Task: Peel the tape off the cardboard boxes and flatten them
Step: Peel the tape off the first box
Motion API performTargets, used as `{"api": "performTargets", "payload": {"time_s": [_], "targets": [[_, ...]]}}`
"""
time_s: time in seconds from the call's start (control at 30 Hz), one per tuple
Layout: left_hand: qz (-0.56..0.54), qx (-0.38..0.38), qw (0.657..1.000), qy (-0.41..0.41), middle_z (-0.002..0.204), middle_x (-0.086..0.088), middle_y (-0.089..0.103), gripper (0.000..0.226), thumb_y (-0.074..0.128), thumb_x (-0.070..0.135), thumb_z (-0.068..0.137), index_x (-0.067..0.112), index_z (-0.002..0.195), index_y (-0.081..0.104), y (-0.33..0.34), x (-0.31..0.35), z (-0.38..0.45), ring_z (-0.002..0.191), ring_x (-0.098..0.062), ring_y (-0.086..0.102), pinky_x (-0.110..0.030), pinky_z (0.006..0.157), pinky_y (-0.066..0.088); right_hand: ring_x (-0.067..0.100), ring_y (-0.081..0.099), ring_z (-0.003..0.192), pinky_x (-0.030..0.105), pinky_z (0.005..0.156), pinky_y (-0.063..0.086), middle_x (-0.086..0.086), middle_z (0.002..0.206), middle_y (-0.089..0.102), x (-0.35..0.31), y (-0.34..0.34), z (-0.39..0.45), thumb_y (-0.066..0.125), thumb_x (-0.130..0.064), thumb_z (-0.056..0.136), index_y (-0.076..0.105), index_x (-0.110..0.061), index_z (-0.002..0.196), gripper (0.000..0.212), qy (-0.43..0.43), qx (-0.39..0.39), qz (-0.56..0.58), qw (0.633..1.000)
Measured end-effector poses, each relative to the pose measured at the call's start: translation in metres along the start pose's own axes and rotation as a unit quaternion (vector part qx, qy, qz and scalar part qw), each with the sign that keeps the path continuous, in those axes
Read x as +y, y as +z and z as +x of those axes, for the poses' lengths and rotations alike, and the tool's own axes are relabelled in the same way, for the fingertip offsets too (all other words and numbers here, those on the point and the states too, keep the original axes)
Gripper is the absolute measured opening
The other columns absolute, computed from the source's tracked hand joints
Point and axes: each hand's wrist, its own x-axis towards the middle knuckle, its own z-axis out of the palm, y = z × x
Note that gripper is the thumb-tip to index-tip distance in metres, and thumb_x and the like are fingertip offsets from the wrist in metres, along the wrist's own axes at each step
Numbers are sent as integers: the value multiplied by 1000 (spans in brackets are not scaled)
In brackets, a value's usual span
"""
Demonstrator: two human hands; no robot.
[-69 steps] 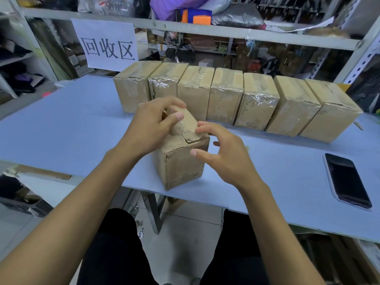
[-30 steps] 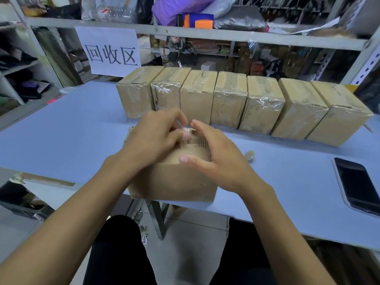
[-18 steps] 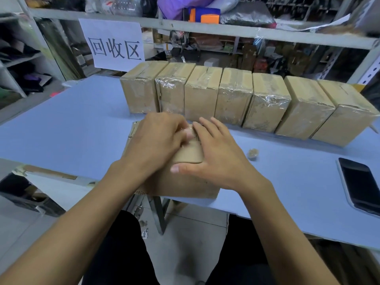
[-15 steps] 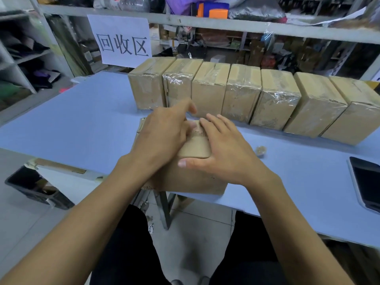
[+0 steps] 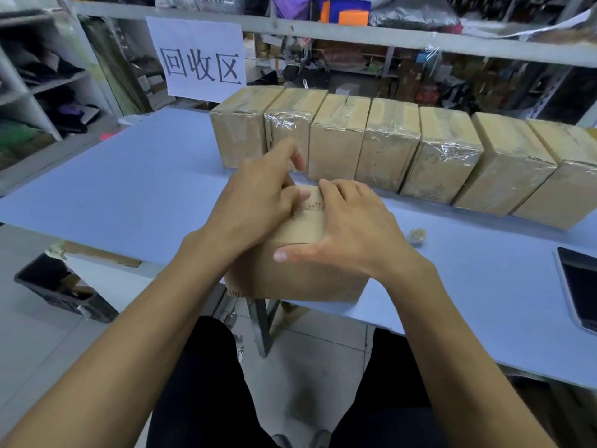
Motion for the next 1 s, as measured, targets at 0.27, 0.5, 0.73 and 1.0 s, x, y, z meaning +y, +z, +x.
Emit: {"api": "performTargets", "payload": {"time_s": [0.27, 0.5, 0.73, 1.0], "targets": [[101, -22, 992, -68, 104, 2, 53, 25, 76, 45, 82, 27, 96, 67, -10, 1, 1, 95, -18, 52, -30, 76, 35, 29, 29, 145, 42, 122, 19, 12, 150, 42, -15, 2, 9, 37, -100, 53, 38, -4, 142, 131, -19, -9, -28, 999], [-9, -17, 993, -116, 65, 3, 69, 5, 72, 21, 86, 22, 83, 68, -16, 7, 0, 61, -7, 65, -34, 72, 57, 31, 28, 143, 43, 119, 22, 13, 151, 39, -19, -12, 12, 50, -93, 59, 30, -9, 149, 125, -20, -71, -8, 997], [24, 62, 990, -123, 79, 3, 70, 8, 63, 25, 91, 26, 84, 68, -14, 1, -13, 88, -27, 62, -37, 79, 49, 24, 36, 131, 40, 116, 23, 6, 140, 46, -31, -3, 5, 68, -77, 65, 43, -8, 133, 100, -19, -7, 24, 999], [4, 64, 986, -155, 83, 11, 68, 14, 80, 29, 78, 29, 83, 68, -19, -3, -18, 86, -17, 62, -32, 72, 47, 22, 37, 131, 40, 115, 25, 2, 137, 47, -28, -4, 6, 67, -81, 62, 44, -11, 130, 100, -17, -16, 44, 999]]}}
